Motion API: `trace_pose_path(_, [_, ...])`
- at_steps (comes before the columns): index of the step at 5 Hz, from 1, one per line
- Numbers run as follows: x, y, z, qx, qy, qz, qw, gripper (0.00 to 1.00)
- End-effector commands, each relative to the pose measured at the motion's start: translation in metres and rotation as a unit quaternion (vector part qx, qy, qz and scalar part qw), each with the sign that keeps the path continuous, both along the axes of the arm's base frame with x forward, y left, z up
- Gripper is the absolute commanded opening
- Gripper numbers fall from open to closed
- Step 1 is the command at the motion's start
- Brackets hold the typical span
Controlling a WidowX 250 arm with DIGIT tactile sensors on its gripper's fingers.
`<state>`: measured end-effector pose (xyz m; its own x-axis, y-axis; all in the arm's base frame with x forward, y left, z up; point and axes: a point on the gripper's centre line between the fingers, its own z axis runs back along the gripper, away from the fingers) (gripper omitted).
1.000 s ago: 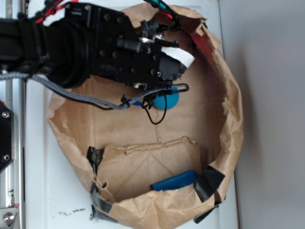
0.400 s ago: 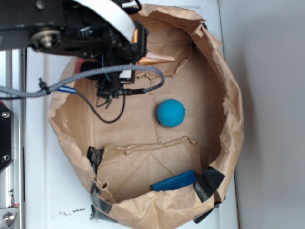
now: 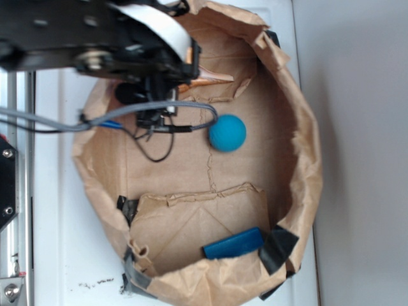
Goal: Grab the shell.
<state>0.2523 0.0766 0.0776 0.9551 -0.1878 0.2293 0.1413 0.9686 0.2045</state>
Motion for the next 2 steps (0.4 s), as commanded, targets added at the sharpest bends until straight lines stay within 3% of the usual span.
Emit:
trace_pose_path(1, [0.014, -0.008, -0.018, 0.022, 0.0, -0.017, 1.0, 1.0])
trace_pose_path(2, [0.021, -0.009, -0.031, 0.031, 0.016, -0.02, 0.999, 1.0])
